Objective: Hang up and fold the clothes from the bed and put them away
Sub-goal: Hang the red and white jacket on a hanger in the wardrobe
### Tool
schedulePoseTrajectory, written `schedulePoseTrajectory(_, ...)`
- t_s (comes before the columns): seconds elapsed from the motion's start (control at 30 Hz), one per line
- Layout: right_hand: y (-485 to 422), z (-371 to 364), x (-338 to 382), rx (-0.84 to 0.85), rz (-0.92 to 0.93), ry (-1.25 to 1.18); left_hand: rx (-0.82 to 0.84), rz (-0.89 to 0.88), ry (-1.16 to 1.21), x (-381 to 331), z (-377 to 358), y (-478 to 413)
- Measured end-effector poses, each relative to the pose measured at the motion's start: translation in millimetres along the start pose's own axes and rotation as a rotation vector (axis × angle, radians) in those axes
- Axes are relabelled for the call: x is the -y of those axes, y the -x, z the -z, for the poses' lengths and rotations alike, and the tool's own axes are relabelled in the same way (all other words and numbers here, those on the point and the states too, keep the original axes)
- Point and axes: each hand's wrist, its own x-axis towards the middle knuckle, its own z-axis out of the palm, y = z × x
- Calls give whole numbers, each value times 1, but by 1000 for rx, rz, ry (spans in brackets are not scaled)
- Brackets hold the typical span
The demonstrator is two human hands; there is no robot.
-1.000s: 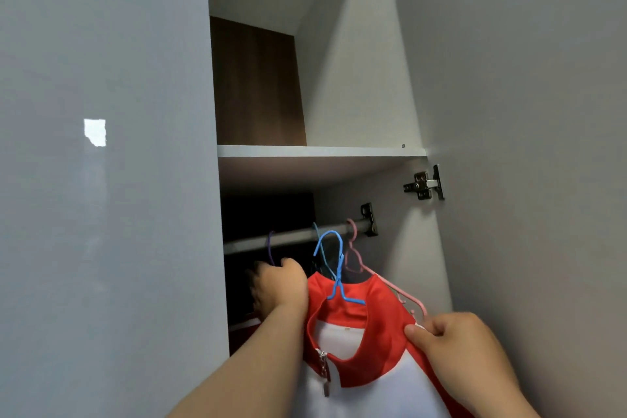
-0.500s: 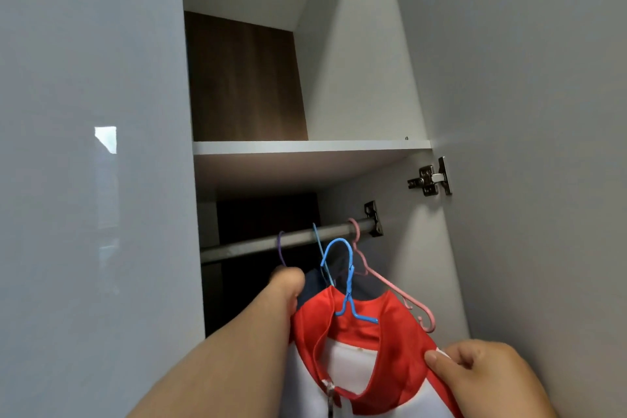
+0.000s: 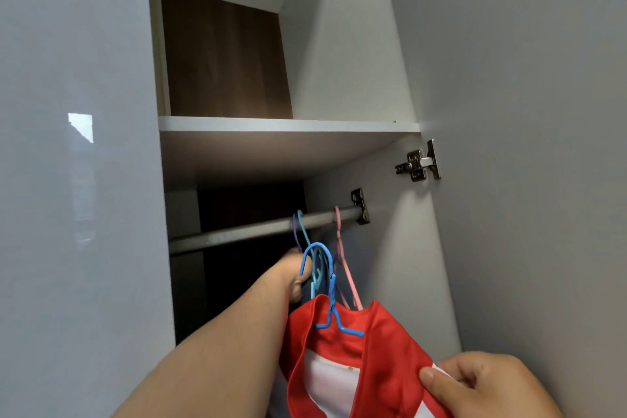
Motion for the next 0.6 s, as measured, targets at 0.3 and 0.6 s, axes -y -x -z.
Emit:
schedulePoseTrajectory(0.3, 24, -6, -3, 34, -87, 125, -85, 72, -83, 34, 5, 32)
schedulePoseTrajectory(0.6, 47, -8, -2, -82, -149, 111, -35, 77, 100, 43, 5, 92)
